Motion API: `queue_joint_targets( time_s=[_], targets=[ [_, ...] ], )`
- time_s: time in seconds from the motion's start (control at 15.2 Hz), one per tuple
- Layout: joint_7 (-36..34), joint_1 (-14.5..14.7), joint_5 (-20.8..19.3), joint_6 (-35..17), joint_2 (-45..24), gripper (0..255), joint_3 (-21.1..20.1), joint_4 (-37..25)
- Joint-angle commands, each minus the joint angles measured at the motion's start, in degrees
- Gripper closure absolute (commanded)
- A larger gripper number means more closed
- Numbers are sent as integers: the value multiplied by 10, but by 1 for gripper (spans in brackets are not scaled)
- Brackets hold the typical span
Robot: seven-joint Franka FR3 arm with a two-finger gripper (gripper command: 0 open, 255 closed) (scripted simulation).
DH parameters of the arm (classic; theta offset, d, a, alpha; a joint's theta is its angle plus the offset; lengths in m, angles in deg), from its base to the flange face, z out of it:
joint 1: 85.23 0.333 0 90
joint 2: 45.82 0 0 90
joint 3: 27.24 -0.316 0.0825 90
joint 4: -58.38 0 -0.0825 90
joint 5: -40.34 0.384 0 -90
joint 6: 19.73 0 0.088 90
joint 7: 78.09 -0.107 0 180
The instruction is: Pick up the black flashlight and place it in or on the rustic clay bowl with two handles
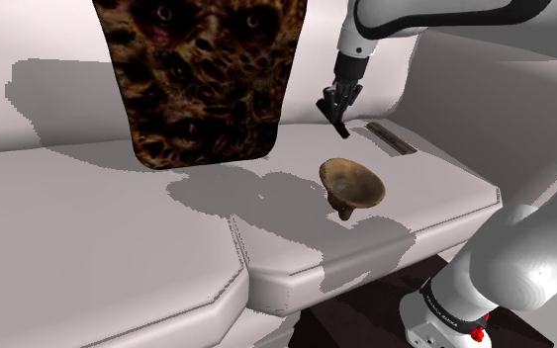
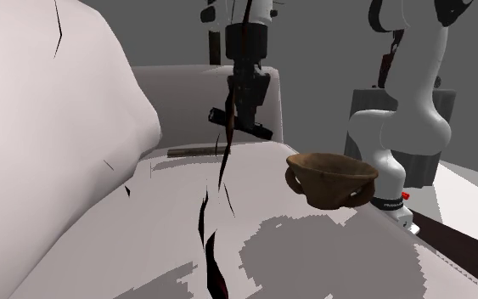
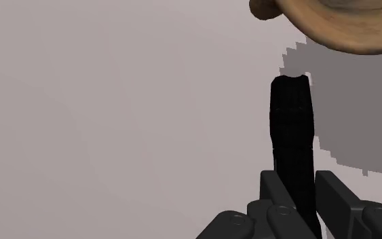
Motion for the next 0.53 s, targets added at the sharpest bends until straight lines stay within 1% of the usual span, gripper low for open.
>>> queue_joint_targets(
  time_s=[0.0,0.46],
  targets=[
    [-15,5,1,3,40,255,-10,38],
    [-70,26,19,27,178,255,-51,151]
  ],
)
